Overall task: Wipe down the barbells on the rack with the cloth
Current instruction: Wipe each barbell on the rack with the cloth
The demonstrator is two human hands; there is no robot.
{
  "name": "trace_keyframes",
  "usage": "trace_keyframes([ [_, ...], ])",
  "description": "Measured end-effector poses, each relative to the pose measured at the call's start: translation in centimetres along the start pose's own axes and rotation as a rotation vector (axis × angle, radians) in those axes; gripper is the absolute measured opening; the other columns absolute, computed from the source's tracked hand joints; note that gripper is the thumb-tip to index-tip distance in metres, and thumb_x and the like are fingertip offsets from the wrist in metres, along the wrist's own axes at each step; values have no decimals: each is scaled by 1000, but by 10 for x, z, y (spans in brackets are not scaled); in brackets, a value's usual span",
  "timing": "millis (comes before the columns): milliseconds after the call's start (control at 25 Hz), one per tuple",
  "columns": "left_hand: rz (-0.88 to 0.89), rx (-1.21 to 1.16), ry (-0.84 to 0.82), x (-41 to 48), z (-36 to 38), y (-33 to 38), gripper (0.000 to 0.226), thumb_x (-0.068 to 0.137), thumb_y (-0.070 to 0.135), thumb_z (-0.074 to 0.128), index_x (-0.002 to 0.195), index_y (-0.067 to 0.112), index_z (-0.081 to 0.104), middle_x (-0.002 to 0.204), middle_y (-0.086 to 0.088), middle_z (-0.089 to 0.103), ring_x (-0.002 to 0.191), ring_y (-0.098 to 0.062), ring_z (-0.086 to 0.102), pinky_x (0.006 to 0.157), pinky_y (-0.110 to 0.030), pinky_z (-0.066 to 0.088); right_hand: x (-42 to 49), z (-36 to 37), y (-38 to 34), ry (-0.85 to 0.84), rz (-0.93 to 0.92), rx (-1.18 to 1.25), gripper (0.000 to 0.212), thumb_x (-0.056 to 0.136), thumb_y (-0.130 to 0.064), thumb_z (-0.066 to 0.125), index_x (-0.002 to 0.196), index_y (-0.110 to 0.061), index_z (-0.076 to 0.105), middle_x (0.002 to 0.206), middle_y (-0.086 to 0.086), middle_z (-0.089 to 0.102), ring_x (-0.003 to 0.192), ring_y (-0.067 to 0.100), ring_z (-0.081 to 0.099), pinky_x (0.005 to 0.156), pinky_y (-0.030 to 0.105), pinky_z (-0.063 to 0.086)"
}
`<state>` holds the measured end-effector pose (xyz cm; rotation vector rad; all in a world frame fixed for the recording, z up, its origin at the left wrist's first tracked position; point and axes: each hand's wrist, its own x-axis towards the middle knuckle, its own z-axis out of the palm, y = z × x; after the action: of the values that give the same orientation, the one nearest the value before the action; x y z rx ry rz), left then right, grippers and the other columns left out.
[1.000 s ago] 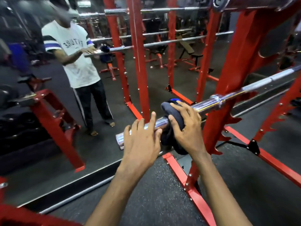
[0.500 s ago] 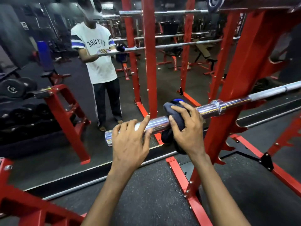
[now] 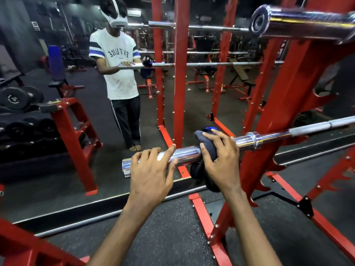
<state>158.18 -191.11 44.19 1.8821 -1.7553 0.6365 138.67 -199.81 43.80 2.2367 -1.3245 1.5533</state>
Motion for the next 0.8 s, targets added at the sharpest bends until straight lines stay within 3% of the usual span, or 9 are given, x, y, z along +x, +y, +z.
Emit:
trace_keyframes([
  [240,7,-11,12,-1,0,0,42,102,48,41,138,35,58,111,2,66,98,-22,58,92,-40,38,23,-11,30,145,277,-47,32,90,-35,64,116,-17,72,119,3,66,117,27,62,106,43,46],
  [320,4,-18,5,-1,0,0,42,102,48,40,137,34,58,111,2,66,98,-22,58,92,-41,38,9,-1,8,165,261,-57,33,92,-35,67,119,-16,71,124,4,64,121,27,60,107,41,45],
  [440,12,-26,6,-1,-1,0,43,102,48,40,137,33,59,110,0,66,97,-24,58,92,-42,38,-9,2,-7,67,113,-21,36,94,-30,72,127,-16,67,136,2,59,131,23,55,114,38,41],
  [560,15,-19,5,-1,-1,0,43,101,47,40,136,32,60,108,-1,66,96,-24,58,91,-42,38,0,-6,19,83,81,-27,33,94,-27,69,125,-14,68,131,3,62,125,25,59,111,40,44],
  [680,3,-20,-21,1,-4,2,44,100,48,40,136,34,60,108,0,67,96,-24,59,90,-42,37,10,-7,38,226,214,-40,31,93,-24,66,121,-12,68,125,8,64,120,31,60,110,41,45],
  [800,-8,-19,-50,4,-6,3,45,99,49,39,134,35,61,107,0,68,95,-25,60,89,-43,36,7,6,19,360,401,-47,35,91,-20,66,125,-11,66,130,12,61,127,32,55,112,43,42],
])
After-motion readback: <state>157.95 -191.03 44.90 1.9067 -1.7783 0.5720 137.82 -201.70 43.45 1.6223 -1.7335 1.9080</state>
